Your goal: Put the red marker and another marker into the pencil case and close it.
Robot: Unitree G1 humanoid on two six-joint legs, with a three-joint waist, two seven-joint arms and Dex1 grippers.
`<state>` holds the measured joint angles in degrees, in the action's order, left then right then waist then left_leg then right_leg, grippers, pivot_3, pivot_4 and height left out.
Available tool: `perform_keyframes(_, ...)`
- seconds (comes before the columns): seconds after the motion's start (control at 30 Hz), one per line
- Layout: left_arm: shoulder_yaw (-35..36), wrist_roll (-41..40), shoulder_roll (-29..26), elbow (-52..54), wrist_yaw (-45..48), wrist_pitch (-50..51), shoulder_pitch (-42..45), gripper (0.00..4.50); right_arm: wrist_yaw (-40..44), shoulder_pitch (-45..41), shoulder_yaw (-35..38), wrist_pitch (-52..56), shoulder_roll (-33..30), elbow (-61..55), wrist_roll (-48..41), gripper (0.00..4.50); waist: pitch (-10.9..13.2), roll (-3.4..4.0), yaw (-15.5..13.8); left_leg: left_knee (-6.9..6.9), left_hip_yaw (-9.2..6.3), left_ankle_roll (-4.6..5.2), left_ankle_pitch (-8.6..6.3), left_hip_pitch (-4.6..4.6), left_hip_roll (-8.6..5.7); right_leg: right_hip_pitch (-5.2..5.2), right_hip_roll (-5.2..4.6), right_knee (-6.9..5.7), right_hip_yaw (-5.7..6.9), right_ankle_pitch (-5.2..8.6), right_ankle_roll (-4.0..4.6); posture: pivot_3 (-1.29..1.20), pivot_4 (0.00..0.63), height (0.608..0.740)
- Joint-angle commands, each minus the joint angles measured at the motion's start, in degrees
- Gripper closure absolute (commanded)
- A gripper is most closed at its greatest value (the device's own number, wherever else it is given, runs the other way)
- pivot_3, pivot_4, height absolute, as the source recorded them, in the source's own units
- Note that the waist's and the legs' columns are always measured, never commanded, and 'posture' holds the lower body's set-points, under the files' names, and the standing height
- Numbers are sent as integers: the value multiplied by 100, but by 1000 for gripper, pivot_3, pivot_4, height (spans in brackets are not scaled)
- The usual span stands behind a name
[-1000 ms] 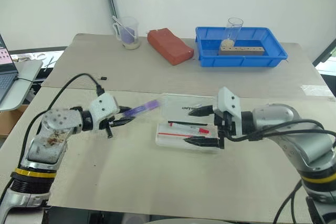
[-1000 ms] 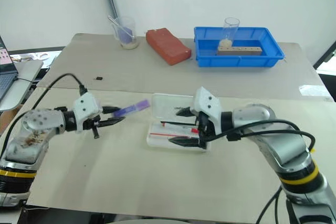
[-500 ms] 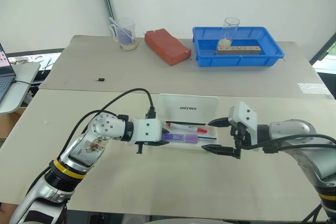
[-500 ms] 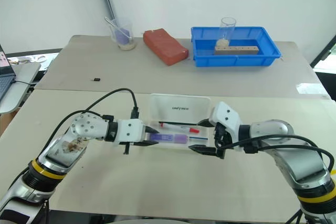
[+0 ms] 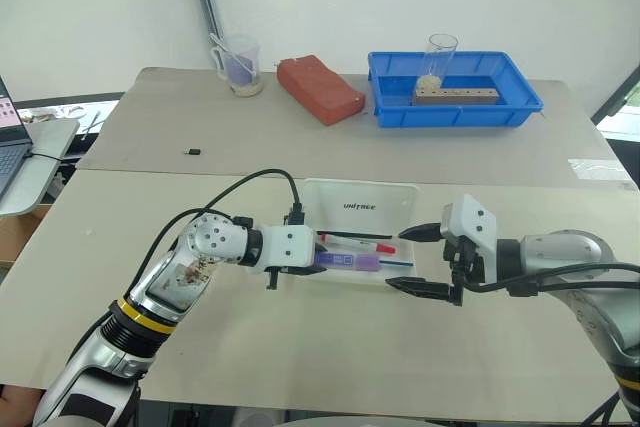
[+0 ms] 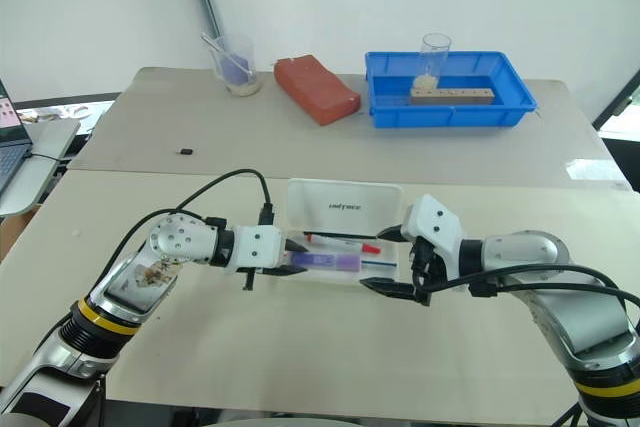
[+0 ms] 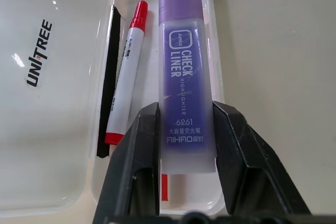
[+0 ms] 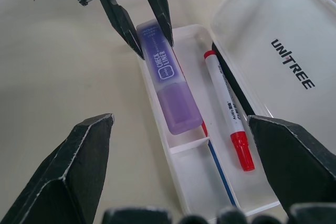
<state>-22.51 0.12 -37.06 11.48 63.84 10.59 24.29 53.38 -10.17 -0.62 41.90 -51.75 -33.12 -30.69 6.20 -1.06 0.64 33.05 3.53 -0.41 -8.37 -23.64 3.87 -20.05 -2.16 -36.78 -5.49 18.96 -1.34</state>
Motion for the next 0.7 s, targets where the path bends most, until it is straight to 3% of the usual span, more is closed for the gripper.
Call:
perform_keyframes(0.03, 125, -99, -43, 158, 20, 23, -25, 1637, -9, -136, 193, 40, -63, -55, -98, 0, 0, 0, 2, 0, 0, 0, 0, 0, 0, 0, 0, 0, 0, 0, 0, 0, 150, 740)
perform_keyframes(0.13, 197, -143, -53, 217, 0, 58, -25, 159, -3, -125, 238, 16, -103, 38, -49, 0, 0, 0, -5, 0, -1, 0, 0, 0, 0, 1, 0, 0, 0, 0, 0, 0, 150, 740)
perform_keyframes(0.17, 251, -189, -83, 268, 18, 79, -35, 68, -7, -122, 279, 18, -122, 90, -41, 0, 0, 0, -5, 1, -1, 0, 0, 0, 0, 1, 0, 0, 0, 0, 0, 0, 150, 740)
perform_keyframes(0.47, 1405, -1778, -161, 1145, 225, 612, 217, 68, 22, 119, 713, -714, -618, 1460, 754, 0, 1, -1, -29, 7, 0, 0, 0, 1, 0, 4, -1, 0, 3, 0, -1, 0, 150, 740)
perform_keyframes(0.6, 1550, -2446, -14, 1614, 129, 1043, 214, 68, 215, 149, 648, -1226, -775, 2383, 1154, 0, 6, 1, -14, 12, 1, 0, 0, 1, -1, 9, -2, 2, 1, 3, -6, 0, 150, 740)
perform_keyframes(0.7, 1478, -2497, 62, 1729, 60, 1046, 275, 68, 323, -1, 365, -1494, -865, 2959, 1532, 0, 14, 3, -4, 17, 1, 0, 0, 2, -1, 11, -1, 0, 1, 3, -7, 0, 150, 740)
